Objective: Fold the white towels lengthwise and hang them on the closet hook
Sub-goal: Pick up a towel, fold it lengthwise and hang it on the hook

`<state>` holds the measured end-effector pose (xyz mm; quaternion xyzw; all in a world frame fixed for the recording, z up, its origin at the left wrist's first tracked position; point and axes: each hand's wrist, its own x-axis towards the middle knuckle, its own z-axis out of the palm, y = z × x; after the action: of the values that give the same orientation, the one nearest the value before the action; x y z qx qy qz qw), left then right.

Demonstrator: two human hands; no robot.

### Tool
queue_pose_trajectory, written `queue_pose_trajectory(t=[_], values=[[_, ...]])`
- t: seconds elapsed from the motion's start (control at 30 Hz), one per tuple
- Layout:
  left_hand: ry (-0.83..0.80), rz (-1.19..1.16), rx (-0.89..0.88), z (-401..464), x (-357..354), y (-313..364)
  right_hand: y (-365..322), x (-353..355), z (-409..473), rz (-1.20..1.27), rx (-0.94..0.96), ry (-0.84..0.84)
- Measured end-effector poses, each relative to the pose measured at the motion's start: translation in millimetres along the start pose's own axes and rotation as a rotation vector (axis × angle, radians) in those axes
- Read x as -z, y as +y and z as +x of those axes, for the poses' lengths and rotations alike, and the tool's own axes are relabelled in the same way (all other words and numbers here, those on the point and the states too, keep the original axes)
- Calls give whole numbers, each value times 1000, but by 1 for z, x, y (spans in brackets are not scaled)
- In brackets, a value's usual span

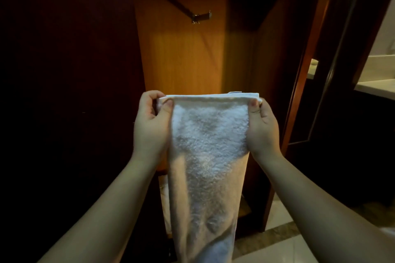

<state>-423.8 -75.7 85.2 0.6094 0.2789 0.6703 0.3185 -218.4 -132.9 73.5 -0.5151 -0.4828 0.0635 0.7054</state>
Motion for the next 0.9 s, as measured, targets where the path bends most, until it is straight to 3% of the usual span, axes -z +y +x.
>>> queue_pose_trajectory(t=[0.1,0.4,0.5,0.7,0.9], values=[[99,70,-107,-5,-9,0,-1,-4,0,-4,-15,26],[14,102,-155,-7,-6,-1,5,-3,-1,30,-54,56],[35,8,-74,-8,-4,-4,3,-5,-2,61,-39,60],[-94,-135,408,-44,-16,-43,-6,-16,-4,50,18,38],[-31,-31,328,-32,-12,-46,-5,-11,-2,37,28,32]])
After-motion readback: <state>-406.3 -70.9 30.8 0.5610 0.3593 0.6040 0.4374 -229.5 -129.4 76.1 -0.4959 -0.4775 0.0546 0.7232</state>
